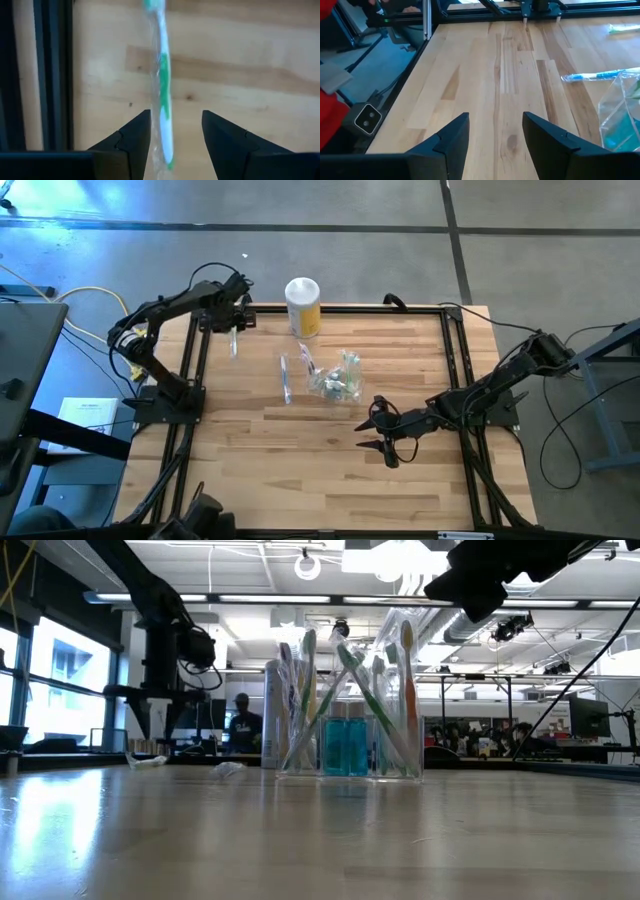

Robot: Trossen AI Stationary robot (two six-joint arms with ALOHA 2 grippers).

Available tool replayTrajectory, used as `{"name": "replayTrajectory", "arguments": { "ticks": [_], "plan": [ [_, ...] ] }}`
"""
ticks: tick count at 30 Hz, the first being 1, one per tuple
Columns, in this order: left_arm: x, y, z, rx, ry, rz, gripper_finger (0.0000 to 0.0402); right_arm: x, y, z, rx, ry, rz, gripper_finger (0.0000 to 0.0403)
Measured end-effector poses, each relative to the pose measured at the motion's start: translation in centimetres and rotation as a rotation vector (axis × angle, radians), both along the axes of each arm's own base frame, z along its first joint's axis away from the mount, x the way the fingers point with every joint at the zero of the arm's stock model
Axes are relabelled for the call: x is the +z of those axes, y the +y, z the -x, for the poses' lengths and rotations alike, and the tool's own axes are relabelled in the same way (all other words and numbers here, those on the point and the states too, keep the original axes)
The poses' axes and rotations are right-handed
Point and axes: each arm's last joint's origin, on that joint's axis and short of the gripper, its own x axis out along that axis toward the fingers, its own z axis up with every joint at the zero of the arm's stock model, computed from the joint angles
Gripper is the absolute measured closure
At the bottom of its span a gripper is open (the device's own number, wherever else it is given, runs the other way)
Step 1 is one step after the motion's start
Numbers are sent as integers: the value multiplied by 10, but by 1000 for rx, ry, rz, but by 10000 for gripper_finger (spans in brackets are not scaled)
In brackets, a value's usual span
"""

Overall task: Pick & Place toothbrushing station
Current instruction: Put the green toothbrush into the right section of the transparent organizer

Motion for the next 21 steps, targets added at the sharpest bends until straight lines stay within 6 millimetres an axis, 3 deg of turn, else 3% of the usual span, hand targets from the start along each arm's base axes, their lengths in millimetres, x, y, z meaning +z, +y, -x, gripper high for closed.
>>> {"name": "replayTrajectory", "arguments": {
  "ticks": [8, 16, 21],
  "plan": [
    [-20, 12, 5, 89, 42, 51, 237, 0, 0, 0, -19, 8, -40, 227],
    [-47, 26, -4, 59, 38, 61, 271, -14, 0, -9, -27, 45, -18, 227],
    [-51, 28, -9, 66, 100, 61, 292, -17, -5, -13, -49, 51, -17, 227]
  ]
}}
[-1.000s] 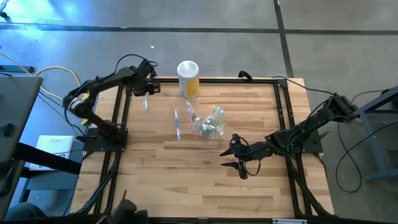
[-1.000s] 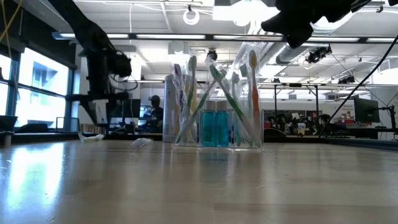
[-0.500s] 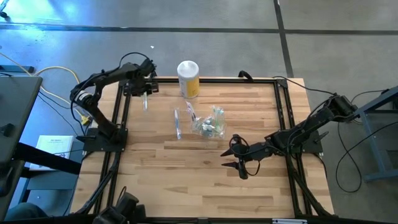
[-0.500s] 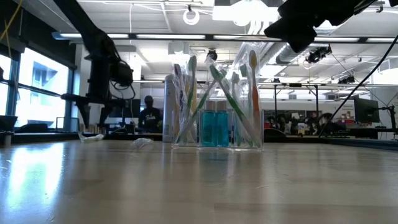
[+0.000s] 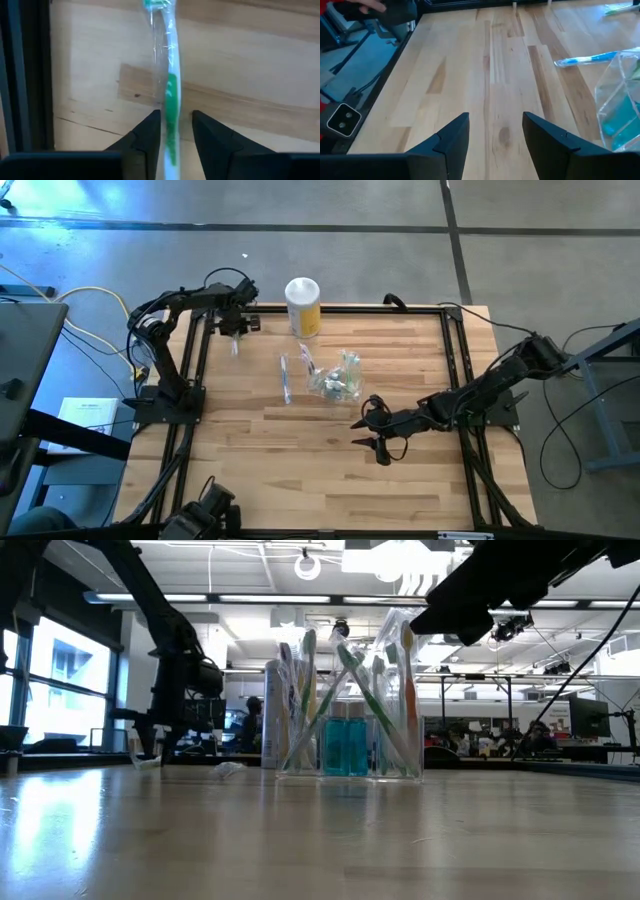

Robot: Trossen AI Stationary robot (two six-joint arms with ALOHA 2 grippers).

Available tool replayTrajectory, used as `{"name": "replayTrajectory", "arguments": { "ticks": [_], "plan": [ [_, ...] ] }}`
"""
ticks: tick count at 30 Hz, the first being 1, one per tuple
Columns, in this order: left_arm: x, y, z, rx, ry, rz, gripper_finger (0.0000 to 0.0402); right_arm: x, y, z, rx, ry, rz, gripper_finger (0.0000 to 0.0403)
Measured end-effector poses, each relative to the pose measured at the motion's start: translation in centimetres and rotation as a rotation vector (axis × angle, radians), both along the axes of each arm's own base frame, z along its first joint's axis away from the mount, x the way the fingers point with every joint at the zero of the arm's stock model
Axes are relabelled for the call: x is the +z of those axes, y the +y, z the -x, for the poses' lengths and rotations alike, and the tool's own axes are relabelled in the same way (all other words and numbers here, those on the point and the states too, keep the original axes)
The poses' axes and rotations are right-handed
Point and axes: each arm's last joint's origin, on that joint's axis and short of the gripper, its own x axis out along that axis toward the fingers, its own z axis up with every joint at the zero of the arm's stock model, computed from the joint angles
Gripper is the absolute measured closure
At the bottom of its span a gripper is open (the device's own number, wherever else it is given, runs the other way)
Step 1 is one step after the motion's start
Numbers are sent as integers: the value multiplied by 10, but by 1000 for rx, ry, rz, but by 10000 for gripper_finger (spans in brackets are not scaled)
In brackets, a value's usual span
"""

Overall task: Pick & Place toothbrushing station
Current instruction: Put the green toothbrush into the right section of the transparent organizer

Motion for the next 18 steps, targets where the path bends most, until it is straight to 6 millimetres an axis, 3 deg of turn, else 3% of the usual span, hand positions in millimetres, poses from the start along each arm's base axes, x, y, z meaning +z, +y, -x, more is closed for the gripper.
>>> {"name": "replayTrajectory", "arguments": {
  "ticks": [7, 13, 18],
  "plan": [
    [-1, -4, 0, -80, 7, 63, 385, 0, 2, 0, 9, -4, -4, 227],
    [-4, -15, -11, -210, 39, 77, 394, 1, 5, 1, 20, -8, -6, 227],
    [14, -35, -22, -325, 21, 101, 397, 1, 5, 1, 16, -8, -15, 227]
  ]
}}
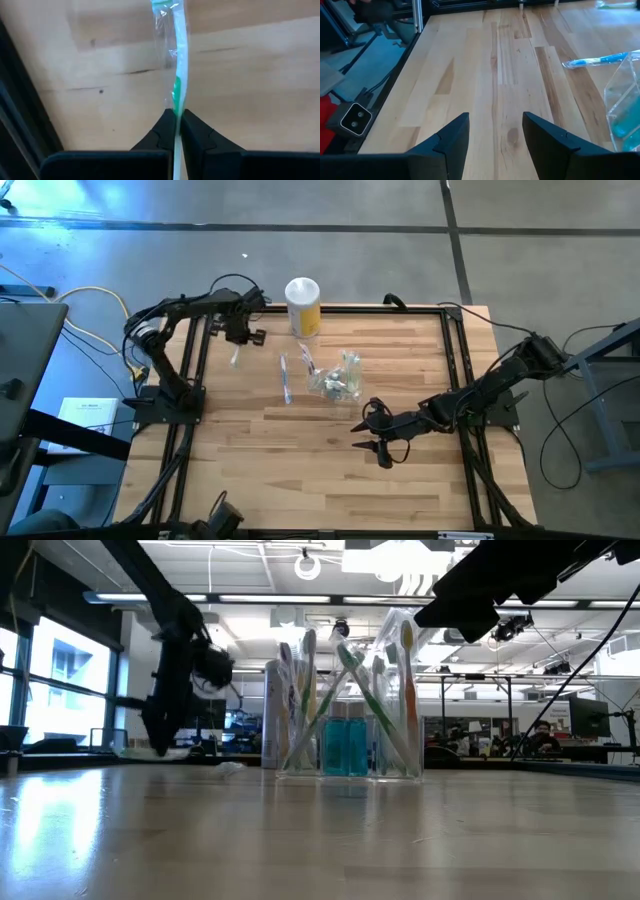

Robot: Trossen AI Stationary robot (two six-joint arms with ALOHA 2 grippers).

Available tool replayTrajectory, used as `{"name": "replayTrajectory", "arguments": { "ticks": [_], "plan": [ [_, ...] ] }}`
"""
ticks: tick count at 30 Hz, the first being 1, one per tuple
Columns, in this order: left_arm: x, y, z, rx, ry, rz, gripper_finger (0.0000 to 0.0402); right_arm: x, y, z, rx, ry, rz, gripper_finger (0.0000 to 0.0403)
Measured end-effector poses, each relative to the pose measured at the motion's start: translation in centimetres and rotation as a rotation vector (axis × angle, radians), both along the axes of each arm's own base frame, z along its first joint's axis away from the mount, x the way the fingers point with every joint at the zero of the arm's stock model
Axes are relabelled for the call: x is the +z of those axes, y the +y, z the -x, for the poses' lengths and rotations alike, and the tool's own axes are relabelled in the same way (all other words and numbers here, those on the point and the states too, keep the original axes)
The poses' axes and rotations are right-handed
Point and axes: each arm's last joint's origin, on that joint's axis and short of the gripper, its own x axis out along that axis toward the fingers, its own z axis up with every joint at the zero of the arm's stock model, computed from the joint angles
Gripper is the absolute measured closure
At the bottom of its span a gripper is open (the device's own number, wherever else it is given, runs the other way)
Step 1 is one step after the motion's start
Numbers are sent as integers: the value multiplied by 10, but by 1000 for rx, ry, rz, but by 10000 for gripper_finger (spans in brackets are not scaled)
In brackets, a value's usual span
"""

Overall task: Pick & Place toothbrushing station
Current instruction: Put the green toothbrush into the right section of the transparent organizer

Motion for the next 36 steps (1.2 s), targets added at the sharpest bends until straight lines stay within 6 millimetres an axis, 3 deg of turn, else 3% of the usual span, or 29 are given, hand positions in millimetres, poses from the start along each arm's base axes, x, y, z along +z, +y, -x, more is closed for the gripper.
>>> {"name": "replayTrajectory", "arguments": {
  "ticks": [5, 8, 13, 19, 23, 29, 32, 36],
  "plan": [
    [44, -24, 1, -56, -31, -120, 398, 0, 1, 0, 0, 1, -8, 227],
    [76, -49, 5, -128, -83, -198, 399, 0, 2, 1, 3, 1, -7, 227],
    [127, -109, 13, -290, -260, -349, 400, 0, 2, 1, 2, 0, -7, 227],
    [168, -193, 27, -547, -573, -544, 400, 0, 2, 0, 2, -5, -5, 227],
    [160, -239, 27, -717, -863, -667, 397, 5, 3, -2, 18, -55, -17, 227],
    [107, -292, 11, -947, -1129, -798, 399, 15, 5, -5, 59, -163, 4, 227],
    [92, -308, 4, -1089, -1201, -904, 399, 16, 4, -9, 39, -213, 24, 227],
    [89, -316, -9, -1157, -1251, -1013, 398, 16, 0, -20, -36, -306, 26, 227]
  ]
}}
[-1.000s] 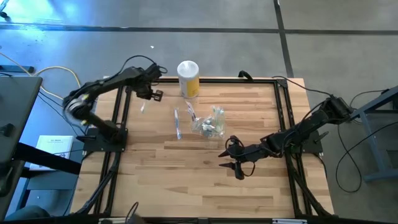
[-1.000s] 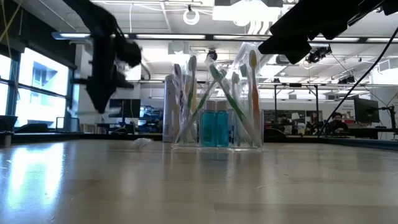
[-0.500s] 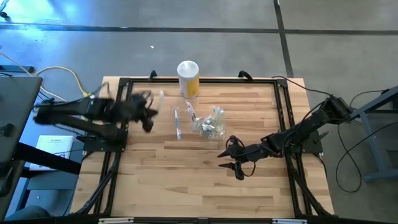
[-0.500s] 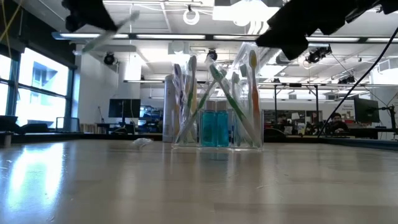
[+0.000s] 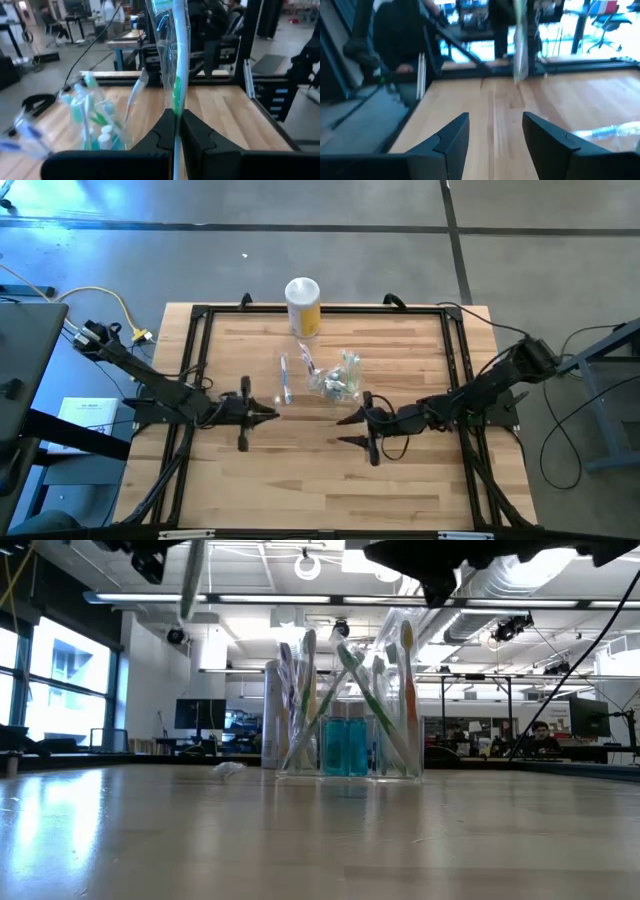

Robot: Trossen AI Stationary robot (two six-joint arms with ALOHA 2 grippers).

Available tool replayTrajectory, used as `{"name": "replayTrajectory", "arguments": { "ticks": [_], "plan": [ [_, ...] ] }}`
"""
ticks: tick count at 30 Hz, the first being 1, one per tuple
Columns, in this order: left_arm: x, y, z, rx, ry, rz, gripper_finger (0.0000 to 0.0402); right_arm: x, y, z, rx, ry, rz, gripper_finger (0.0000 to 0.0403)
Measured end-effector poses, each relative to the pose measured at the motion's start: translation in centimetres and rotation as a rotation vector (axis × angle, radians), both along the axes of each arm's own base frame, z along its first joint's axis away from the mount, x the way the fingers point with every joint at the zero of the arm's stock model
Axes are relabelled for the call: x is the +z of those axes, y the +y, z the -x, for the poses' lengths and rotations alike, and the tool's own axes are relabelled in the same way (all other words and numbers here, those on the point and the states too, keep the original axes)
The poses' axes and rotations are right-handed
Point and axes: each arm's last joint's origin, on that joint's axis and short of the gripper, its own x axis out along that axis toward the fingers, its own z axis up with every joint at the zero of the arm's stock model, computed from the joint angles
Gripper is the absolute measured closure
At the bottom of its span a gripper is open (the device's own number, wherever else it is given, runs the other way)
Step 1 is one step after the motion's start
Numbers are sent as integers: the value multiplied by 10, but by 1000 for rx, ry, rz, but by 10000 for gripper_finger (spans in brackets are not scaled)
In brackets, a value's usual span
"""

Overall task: Pick & Place toothbrushing station
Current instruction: Put the green toothbrush into the right section of the transparent organizer

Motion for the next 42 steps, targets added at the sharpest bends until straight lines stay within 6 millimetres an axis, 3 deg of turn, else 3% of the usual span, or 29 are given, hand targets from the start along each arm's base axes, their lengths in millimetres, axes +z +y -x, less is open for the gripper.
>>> {"name": "replayTrajectory", "arguments": {
  "ticks": [8, 16, 22, 27, 35, 42],
  "plan": [
    [-21, -13, -31, -108, -22, -38, 398, -9, -14, -23, -56, -154, 71, 227],
    [-42, -25, -52, -132, 5, -34, 397, -2, -18, -27, -86, -296, 107, 227],
    [-39, -28, -75, -139, 19, -73, 397, -6, -18, -28, -80, -260, 140, 227],
    [-37, -18, -91, -175, 44, -77, 397, -8, -13, -27, -52, -246, 144, 226],
    [-34, -10, -96, -177, 35, -64, 397, -10, -6, -25, 3, -228, 142, 170],
    [-32, -12, -101, -182, 32, -85, 397, -10, -14, -27, -22, -225, 143, 139]
  ]
}}
